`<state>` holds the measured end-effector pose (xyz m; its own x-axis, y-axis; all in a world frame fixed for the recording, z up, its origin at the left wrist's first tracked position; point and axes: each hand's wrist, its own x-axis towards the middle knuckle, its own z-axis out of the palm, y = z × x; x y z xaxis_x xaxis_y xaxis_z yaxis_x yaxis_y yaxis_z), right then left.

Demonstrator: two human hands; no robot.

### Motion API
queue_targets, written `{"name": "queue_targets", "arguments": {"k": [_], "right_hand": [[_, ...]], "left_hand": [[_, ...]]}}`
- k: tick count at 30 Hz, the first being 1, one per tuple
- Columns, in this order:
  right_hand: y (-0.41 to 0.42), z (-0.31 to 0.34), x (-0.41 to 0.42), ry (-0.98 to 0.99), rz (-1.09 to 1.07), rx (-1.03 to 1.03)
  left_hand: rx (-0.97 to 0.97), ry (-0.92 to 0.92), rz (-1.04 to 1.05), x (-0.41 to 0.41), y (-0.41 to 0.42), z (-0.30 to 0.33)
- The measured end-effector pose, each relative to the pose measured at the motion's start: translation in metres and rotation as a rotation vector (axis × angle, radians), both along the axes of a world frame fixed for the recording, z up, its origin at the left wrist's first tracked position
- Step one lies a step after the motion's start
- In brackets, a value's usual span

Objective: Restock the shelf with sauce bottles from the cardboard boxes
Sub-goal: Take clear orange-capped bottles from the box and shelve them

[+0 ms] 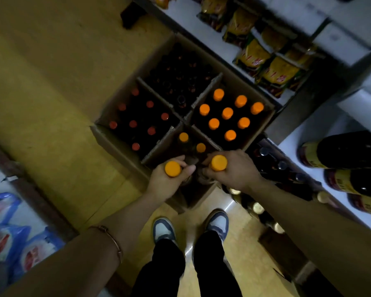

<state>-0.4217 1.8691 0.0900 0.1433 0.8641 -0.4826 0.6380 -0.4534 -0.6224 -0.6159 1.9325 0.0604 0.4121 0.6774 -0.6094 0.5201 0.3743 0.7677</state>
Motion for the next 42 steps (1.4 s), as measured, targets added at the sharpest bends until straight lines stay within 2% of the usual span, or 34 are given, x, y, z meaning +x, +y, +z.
{"name": "queue_targets", "arguments": {"k": [5,10,17,20,23,27,32,35,42], "right_hand": [[-0.022,0.113,0.007,0.073,-0.157,0.130],[-0.039,0.228,0.013,0.002,-0.172,0.231],[-0.066,0.380,0.010,-0.077,-0.323,0.399],[-0.082,0.441,0.011,-0.156,-0.374,0.442],[-0.102,0.503,0.010,-0.210,-0.428,0.502],[-0.141,0.572,0.005,-0.299,-0.526,0.536],[-0.209,0.646,0.003,-0.370,-0.659,0.565],[-0.256,0.680,0.009,-0.426,-0.723,0.653],[-0.374,0.743,0.019,-0.495,-0.933,0.714]], "left_hand": [[0.127,-0.105,-0.143,0.005,0.007,0.120],[0.310,-0.136,-0.389,0.010,0.003,0.225],[0.508,-0.318,-0.375,0.014,-0.005,0.358],[0.648,-0.396,-0.394,0.024,-0.009,0.407],[0.843,-0.403,-0.491,0.044,-0.015,0.449],[0.949,-0.533,-0.587,0.073,-0.034,0.506],[0.953,-0.723,-0.698,0.112,-0.084,0.594],[0.932,-0.843,-0.819,0.140,-0.122,0.636],[0.824,-1.019,-1.054,0.203,-0.239,0.700]]}}
